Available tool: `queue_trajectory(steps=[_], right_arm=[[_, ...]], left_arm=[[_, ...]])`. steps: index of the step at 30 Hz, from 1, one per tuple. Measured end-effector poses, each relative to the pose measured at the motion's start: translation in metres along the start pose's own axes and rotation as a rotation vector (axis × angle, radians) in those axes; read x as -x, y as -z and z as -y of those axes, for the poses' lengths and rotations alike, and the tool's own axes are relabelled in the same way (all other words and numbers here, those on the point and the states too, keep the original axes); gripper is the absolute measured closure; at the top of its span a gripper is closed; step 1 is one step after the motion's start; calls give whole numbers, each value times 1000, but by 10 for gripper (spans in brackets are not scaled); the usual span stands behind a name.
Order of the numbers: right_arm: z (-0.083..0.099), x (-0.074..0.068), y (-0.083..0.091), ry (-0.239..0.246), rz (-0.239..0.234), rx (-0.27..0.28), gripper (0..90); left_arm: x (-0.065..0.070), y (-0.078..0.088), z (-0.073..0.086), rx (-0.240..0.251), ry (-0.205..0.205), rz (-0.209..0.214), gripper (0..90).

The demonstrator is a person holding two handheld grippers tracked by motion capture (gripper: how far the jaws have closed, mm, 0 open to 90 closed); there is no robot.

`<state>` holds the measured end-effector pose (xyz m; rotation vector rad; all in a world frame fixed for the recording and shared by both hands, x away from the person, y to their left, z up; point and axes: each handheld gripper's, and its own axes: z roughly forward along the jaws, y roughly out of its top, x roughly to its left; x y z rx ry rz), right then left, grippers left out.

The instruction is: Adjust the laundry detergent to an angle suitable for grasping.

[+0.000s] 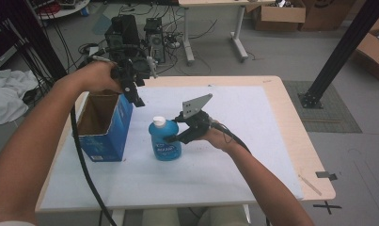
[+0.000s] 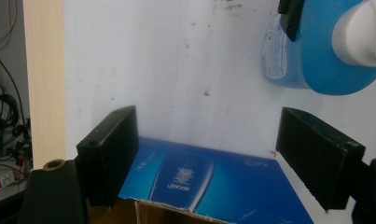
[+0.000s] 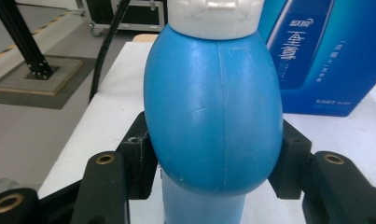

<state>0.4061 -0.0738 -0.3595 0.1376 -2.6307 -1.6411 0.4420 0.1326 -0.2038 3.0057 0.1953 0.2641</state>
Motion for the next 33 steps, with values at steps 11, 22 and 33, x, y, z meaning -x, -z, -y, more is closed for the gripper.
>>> queue_trajectory(steps=[11,22,33], right_arm=[[1,-2,-3,6,-11,-9,449],[2,-8,-2,2,18,-6,448],[6,-7,6,-57,14,2,356]], left_arm=[[-1,-1,-1,1,2,1,219],[0,-1,-2,4,0,-2,220],[-2,-2,-4,8,1,-3,220]])
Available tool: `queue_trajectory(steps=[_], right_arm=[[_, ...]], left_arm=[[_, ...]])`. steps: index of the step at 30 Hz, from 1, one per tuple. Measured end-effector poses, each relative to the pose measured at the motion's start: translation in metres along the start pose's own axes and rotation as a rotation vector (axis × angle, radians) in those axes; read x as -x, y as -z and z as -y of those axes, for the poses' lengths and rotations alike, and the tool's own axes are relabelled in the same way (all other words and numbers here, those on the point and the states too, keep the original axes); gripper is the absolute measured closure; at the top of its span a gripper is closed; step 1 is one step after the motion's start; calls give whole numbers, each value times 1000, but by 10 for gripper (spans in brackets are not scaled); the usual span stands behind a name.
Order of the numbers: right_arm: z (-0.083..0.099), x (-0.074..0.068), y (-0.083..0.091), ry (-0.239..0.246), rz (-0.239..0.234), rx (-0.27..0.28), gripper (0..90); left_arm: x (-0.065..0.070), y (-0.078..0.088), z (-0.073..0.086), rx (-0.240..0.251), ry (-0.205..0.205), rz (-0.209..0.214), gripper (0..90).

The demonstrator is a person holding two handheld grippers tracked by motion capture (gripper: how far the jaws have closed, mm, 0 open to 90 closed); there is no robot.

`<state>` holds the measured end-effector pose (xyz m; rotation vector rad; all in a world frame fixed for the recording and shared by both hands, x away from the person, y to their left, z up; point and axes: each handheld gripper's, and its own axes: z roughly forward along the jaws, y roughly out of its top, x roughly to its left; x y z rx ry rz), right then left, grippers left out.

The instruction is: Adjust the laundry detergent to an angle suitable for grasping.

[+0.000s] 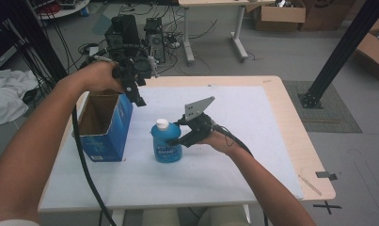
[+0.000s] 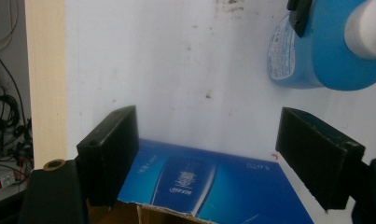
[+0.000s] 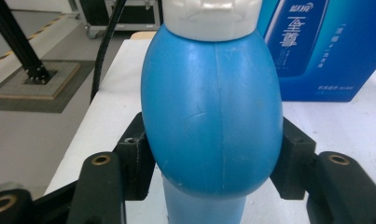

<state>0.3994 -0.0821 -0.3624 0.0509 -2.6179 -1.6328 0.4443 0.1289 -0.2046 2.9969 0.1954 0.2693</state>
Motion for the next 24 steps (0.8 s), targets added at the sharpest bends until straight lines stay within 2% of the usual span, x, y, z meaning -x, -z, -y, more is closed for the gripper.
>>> queue_trajectory(steps=[1,3,4,8,12,19,24], right_arm=[[0,0,0,0,0,0,356],[-3,1,9,-35,16,39,261],[-4,1,14,-46,23,44,245],[-12,3,39,-51,50,23,207],[-17,4,62,-78,63,-49,159],[-23,4,106,-89,115,-217,163],[-24,9,131,-128,170,-262,161]], left_arm=[[0,0,0,-1,0,0,220],[0,0,0,-2,-1,-1,220],[0,0,0,-3,0,-1,220],[1,1,1,-7,2,-1,220],[1,2,2,-4,6,-5,220],[1,3,3,1,9,-9,220],[0,3,2,-3,7,-11,223]])
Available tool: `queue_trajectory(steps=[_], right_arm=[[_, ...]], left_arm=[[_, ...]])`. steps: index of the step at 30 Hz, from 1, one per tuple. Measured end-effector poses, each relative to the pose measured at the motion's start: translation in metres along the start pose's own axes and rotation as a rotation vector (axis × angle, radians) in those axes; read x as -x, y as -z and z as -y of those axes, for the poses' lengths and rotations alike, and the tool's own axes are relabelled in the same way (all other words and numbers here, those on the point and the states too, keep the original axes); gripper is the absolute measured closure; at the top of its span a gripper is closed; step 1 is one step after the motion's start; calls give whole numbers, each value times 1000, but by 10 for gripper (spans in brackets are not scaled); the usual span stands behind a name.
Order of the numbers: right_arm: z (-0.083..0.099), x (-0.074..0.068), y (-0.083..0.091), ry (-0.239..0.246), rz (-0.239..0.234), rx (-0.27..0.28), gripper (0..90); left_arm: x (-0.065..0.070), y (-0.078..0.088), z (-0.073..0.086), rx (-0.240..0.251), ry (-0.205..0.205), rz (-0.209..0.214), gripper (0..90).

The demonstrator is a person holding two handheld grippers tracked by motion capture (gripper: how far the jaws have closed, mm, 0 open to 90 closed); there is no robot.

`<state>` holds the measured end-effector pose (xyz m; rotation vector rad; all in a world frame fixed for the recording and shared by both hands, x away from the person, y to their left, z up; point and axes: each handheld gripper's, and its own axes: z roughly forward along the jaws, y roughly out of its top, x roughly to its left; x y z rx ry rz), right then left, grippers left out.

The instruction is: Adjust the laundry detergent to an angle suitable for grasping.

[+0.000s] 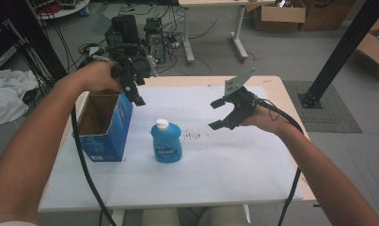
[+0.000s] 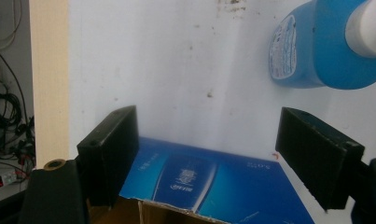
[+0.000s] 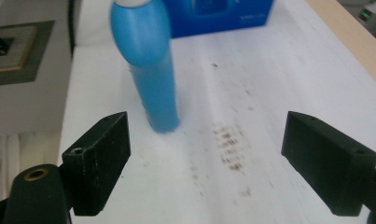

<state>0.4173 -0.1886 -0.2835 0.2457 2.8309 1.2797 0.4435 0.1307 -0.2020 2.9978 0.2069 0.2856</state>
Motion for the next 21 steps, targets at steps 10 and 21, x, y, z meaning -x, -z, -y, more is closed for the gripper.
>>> queue_trajectory(steps=[10,21], right_arm=[[14,20,46,-102,36,-144,156],[28,36,97,-60,192,-273,179]], left_arm=[[-1,1,-2,8,11,-3,218],[0,2,-2,15,22,-11,218]])
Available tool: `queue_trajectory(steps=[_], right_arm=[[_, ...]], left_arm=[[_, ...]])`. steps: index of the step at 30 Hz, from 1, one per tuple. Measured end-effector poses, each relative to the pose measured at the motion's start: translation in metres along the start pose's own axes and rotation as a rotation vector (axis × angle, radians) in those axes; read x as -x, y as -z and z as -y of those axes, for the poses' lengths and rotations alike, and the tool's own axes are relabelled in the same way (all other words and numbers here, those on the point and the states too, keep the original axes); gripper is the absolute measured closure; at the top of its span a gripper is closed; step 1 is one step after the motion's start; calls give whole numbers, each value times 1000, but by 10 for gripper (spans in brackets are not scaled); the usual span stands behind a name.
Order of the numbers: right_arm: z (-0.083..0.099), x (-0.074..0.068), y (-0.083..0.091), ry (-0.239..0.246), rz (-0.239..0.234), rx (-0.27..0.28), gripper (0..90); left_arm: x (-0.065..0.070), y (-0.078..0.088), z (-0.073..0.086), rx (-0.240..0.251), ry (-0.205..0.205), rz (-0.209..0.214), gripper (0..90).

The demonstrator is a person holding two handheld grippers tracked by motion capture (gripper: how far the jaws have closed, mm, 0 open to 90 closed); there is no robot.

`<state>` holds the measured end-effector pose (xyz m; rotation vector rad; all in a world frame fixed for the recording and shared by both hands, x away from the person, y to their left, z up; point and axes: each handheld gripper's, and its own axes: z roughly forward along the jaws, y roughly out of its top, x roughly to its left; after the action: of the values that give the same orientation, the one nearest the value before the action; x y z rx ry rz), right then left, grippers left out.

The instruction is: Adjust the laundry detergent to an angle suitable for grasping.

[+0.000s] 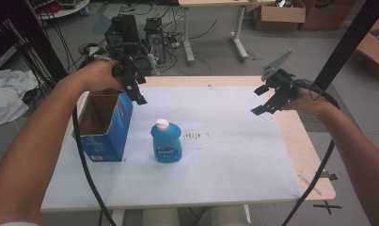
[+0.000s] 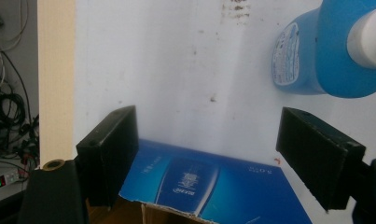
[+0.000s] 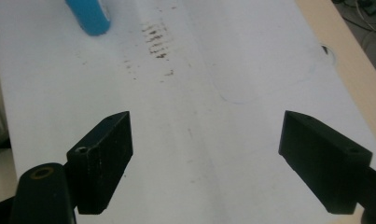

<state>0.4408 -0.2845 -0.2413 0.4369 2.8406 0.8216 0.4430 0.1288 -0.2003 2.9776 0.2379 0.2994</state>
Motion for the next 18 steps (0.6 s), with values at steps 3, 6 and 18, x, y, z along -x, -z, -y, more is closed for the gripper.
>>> queue_trajectory(steps=[3,6,18], right_arm=[[2,12,6,-14,32,1,170],[2,20,7,-14,59,-27,169],[2,38,-1,-20,72,-93,159]], left_arm=[[-1,0,-1,-8,-8,0,218],[-1,0,-1,6,5,-2,218],[-1,2,-2,6,9,-9,217]])
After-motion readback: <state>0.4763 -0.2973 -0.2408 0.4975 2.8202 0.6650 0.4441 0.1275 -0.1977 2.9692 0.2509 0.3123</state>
